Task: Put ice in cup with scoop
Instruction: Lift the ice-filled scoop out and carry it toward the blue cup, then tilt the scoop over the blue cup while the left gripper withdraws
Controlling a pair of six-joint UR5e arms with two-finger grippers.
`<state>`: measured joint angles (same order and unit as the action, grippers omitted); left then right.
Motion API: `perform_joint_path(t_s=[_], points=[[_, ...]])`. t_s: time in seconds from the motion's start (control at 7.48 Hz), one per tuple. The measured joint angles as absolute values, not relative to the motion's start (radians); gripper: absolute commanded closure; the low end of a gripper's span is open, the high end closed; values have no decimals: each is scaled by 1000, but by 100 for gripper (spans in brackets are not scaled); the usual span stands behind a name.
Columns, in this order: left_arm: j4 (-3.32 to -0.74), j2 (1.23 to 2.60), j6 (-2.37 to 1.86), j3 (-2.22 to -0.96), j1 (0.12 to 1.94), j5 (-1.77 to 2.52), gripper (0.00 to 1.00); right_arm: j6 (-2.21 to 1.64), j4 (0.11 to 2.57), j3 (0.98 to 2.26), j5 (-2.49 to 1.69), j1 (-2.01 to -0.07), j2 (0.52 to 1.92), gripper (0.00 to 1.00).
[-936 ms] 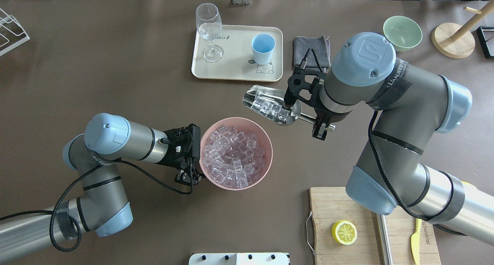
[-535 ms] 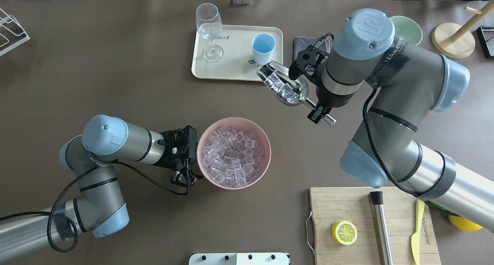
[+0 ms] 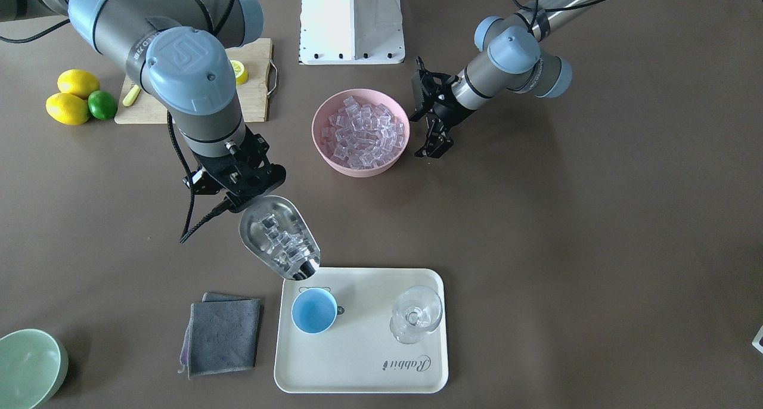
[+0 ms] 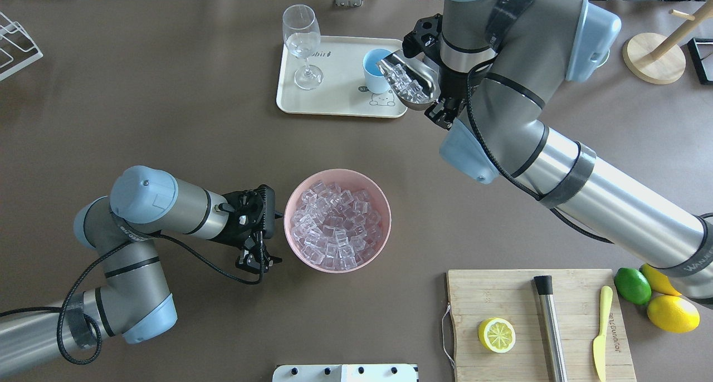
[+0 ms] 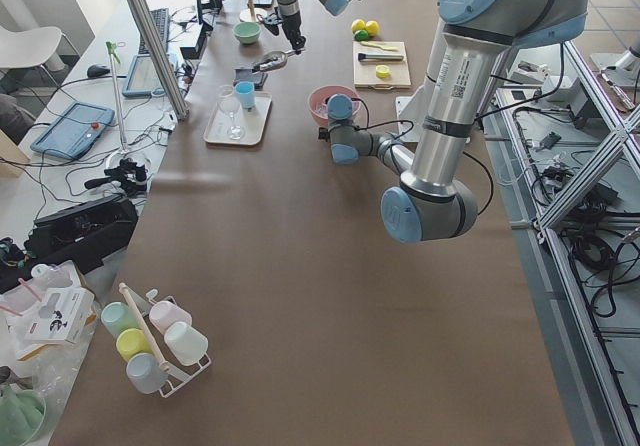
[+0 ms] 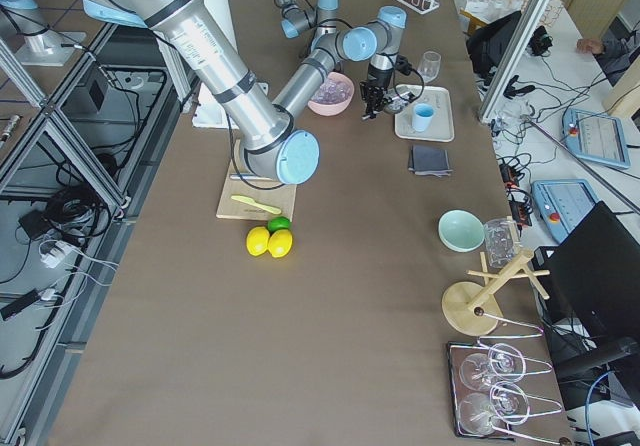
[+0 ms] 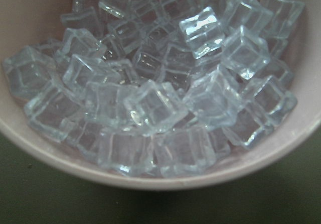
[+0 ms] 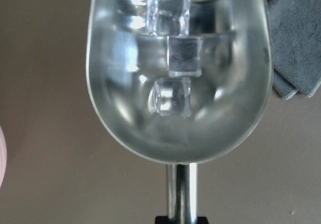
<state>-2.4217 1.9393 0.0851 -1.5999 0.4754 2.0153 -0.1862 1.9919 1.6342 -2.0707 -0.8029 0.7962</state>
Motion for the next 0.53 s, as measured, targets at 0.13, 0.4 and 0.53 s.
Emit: perform_joint_path(t_s=[0.13, 0.4, 0.53], points=[[-2372, 1938, 86, -1631, 489, 2040, 1, -150, 2040, 1568, -2086, -827, 741, 100], [-2245, 1911, 90, -1729, 530, 2085, 1, -87, 2120, 1445, -2108, -868, 644, 100], [-2187, 1892, 90, -1773, 546, 2095, 2, -48, 2160, 1373, -2110, -879, 590, 100]])
